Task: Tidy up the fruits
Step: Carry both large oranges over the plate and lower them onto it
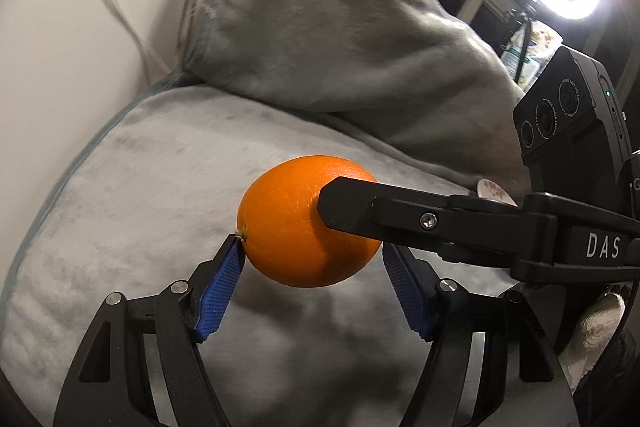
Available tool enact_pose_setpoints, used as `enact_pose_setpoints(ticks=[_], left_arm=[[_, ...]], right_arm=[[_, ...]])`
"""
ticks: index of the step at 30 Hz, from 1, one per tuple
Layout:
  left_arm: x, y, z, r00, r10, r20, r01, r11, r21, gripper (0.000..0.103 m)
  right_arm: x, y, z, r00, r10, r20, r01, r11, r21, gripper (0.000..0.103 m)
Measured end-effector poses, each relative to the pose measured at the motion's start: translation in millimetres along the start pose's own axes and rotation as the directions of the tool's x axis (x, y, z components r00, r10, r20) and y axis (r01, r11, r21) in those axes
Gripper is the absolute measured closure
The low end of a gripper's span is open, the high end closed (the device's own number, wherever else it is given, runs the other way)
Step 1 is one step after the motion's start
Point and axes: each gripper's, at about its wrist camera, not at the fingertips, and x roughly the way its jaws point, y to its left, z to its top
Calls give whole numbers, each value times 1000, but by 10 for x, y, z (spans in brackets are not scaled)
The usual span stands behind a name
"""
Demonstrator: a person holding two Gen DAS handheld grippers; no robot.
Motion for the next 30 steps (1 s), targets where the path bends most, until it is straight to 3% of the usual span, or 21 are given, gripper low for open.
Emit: enact_pose_setpoints(ticks=[14,30], left_arm=[[196,-801,102,996,-85,2,84,990,109,33],[666,-1649,202,983,-178,-55,185,959,214,33]], right_arm=[[-783,-269,-81,990,-72,117,69,997,30,35],[-1612,-929,-97,961,-169,218,143,981,129,35]])
